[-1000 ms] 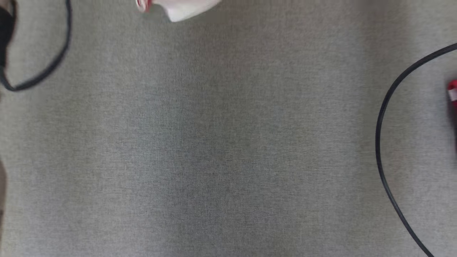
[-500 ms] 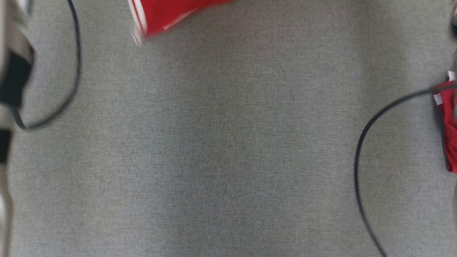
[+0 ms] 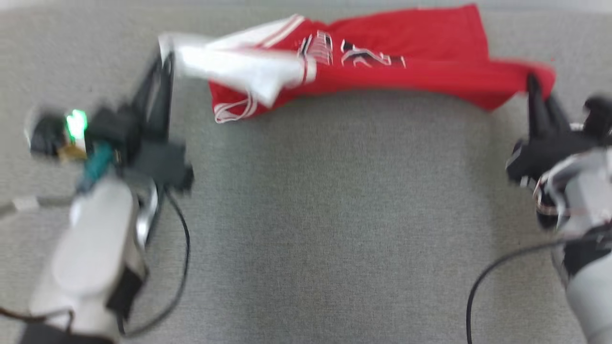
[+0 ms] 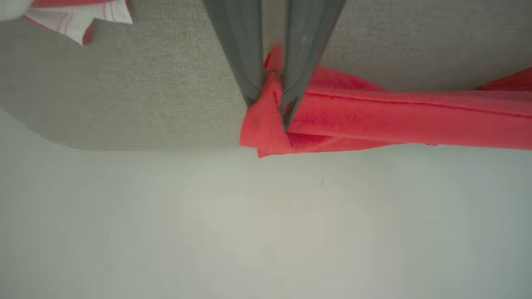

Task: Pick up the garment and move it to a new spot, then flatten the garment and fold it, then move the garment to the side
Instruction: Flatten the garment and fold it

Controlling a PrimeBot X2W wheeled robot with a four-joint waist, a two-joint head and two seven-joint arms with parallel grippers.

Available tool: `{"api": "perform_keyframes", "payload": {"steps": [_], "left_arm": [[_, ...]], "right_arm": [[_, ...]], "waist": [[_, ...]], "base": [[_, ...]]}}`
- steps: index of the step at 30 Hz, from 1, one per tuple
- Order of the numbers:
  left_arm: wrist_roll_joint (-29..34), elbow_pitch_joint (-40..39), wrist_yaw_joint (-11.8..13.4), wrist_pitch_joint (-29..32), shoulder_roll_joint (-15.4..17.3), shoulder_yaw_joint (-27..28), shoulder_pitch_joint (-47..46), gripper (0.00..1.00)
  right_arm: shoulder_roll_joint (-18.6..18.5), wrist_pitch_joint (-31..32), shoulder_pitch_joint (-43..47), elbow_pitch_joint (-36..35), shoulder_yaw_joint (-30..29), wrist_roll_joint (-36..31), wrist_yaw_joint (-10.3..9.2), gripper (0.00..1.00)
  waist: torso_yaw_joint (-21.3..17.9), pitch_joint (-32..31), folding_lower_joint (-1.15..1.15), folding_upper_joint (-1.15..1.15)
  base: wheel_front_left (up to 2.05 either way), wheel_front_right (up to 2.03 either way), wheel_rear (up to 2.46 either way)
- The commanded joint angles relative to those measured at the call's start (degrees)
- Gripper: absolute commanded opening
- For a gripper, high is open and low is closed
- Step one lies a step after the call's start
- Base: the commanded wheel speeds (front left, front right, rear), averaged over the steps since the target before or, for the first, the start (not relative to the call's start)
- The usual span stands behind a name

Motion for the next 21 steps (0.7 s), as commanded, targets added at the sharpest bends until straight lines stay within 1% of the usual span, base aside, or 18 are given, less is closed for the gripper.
{"api": "perform_keyframes", "payload": {"steps": [1,3,8,10,12,13,14,17,20,21], "left_arm": [[-0.1,0.1,0.2,0.0,0.0,0.6,1.8,0.00],[-0.4,0.8,-0.4,0.0,-0.8,1.6,6.4,0.00],[-0.9,1.3,-0.9,0.0,-3.4,5.1,16.5,0.00],[-1.1,1.5,-1.2,0.0,-4.4,6.4,20.3,0.00],[-1.4,1.3,-1.0,0.0,-5.4,8.3,23.7,0.00],[-1.1,1.4,-1.7,0.0,-6.4,9.5,27.0,0.00],[-1.1,1.4,-1.7,0.0,-6.4,9.5,27.0,0.00],[-1.2,1.3,-1.8,0.0,-7.9,12.2,33.2,0.00],[-0.1,1.8,-3.2,0.0,-8.7,11.8,37.1,0.00],[0.2,1.7,-3.3,0.0,-8.8,11.9,38.2,0.00]], "right_arm": [[-0.3,0.0,1.4,-0.2,0.3,0.3,-0.04,0.00],[-0.1,0.0,4.3,-0.6,0.6,1.5,-0.04,0.00],[0.5,0.0,11.5,-1.7,1.0,3.6,-0.04,0.00],[0.5,0.0,14.2,-2.0,1.2,4.2,-0.04,0.00],[0.8,0.0,16.9,-2.1,1.0,4.4,-0.04,0.00],[0.9,0.0,19.5,-2.1,0.5,4.9,-0.05,0.00],[0.9,0.0,19.5,-2.1,0.5,4.9,-0.05,0.00],[1.8,0.0,24.5,-2.0,-0.2,5.1,-0.05,0.00],[2.7,0.0,28.2,-2.1,-0.8,5.0,-0.05,0.00],[2.9,0.0,29.3,-2.2,-1.1,4.9,-0.05,0.00]], "waist": [[0.4,-2.9,0.01,0.00],[0.4,-4.5,0.01,0.00],[0.4,-8.6,0.01,0.00],[0.5,-10.1,0.01,0.00],[0.5,-11.6,0.01,0.00],[0.7,-12.8,0.01,0.00],[0.7,-12.8,0.01,0.00],[0.7,-15.4,0.01,0.00],[0.9,-17.1,0.01,0.00],[0.9,-17.6,0.01,0.00]], "base": [[0.00,0.00,0.00],[0.00,0.00,0.00],[0.00,0.00,0.00],[0.00,0.00,0.00],[0.00,0.00,0.00],[0.00,0.00,0.00],[0.00,0.00,0.00],[0.00,0.00,0.00],[0.00,0.00,0.00],[0.00,0.00,0.00]]}}
